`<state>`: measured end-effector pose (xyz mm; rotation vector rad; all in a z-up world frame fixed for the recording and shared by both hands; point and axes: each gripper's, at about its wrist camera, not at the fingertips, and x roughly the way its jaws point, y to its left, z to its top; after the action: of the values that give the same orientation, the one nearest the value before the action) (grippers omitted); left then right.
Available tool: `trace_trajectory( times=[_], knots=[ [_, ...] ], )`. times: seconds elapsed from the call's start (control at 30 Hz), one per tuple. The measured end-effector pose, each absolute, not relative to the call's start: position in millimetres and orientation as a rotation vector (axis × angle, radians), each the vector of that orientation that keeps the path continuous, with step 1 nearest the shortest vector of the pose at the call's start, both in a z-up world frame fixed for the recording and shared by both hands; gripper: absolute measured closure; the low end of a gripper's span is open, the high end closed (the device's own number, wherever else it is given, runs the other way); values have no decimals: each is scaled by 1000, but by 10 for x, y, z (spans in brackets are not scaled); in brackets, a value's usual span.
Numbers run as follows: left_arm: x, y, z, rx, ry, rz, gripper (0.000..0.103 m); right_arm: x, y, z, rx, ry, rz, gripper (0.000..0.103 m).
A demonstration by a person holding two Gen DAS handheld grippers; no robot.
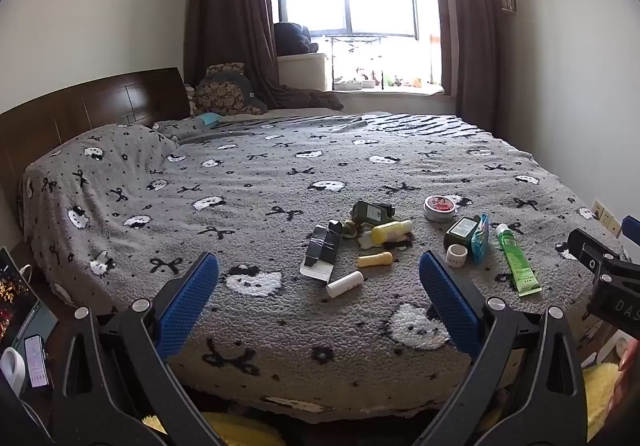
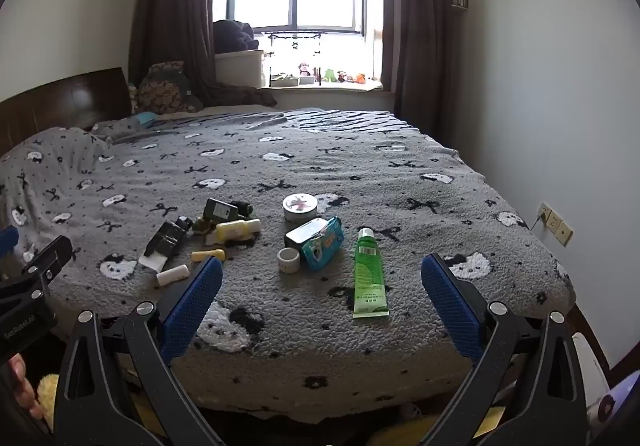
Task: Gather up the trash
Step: 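Move both grippers toward the items on the bed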
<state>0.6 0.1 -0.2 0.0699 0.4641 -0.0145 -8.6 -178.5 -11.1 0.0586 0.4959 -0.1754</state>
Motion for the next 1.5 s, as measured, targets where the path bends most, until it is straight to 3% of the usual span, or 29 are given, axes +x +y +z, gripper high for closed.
trace_trajectory(
  times=[1.5],
  knots=[
    [-63, -7, 198, 55, 400, -1, 8, -140, -1759, -3, 63, 458, -139, 3]
  ],
)
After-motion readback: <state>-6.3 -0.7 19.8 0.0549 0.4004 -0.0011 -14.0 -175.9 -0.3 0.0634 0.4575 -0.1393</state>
